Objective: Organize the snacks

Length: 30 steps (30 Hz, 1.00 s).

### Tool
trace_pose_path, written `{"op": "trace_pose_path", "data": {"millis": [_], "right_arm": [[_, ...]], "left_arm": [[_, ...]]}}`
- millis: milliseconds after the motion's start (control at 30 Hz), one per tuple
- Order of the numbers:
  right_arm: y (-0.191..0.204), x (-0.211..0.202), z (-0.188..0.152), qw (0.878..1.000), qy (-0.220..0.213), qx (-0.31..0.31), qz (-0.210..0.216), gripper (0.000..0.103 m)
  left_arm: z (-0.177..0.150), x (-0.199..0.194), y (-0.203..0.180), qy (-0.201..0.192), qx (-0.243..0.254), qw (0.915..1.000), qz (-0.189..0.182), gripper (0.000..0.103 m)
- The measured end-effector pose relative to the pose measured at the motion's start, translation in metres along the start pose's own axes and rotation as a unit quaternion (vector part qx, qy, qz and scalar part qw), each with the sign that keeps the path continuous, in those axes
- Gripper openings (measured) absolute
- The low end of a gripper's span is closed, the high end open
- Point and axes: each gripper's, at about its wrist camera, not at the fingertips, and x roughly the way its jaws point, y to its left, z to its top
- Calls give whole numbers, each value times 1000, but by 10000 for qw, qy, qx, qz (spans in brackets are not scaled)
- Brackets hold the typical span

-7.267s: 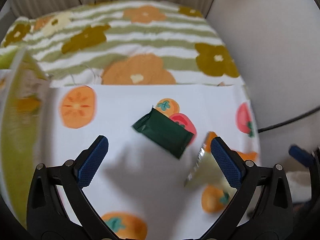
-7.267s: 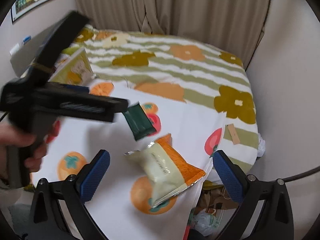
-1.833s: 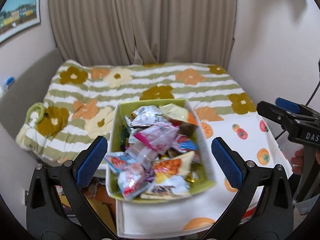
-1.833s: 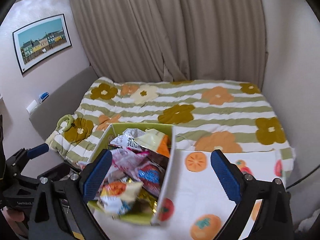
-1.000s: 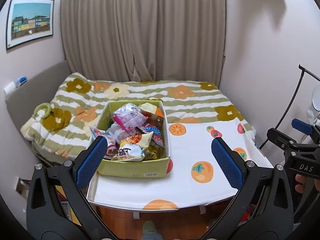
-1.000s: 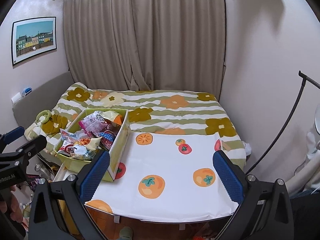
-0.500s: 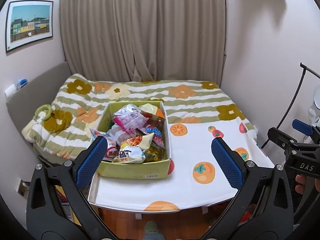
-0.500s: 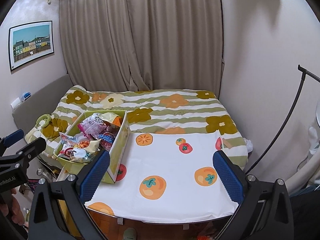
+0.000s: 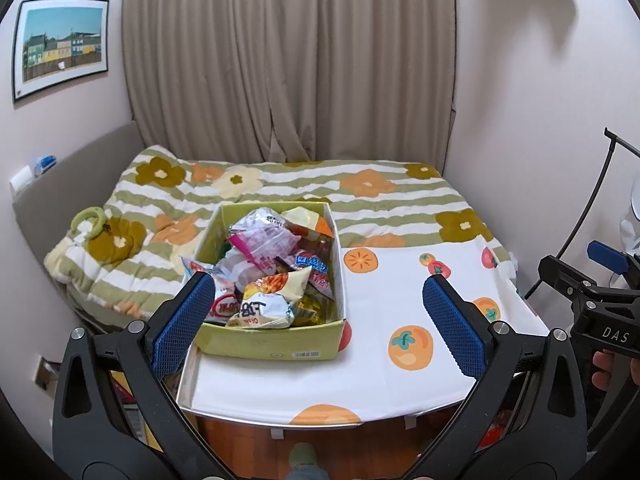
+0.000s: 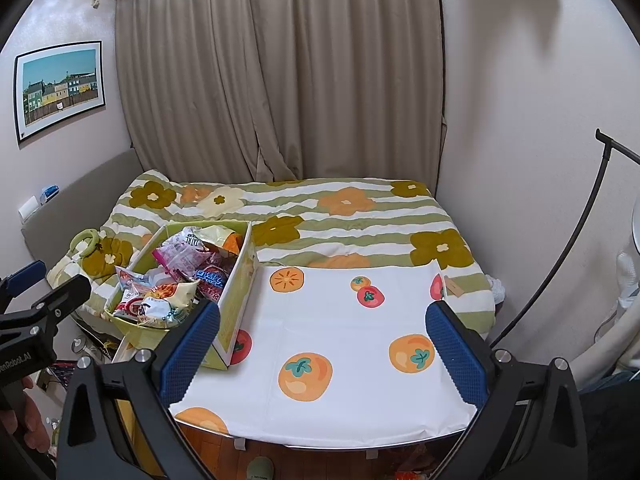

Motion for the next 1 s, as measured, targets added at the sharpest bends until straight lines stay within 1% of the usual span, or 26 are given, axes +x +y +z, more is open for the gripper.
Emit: {"op": "trace_pose_path", "data": {"millis": [733,1000], "right_arm": [[0,0,2,10000,2,2,0,102],[0,1,1,10000,2,0,0,102]], "left_arm": [[-1,1,4,6,-22,10000,4,103],[-5,2,1,-36,14,10000,87,103]]}}
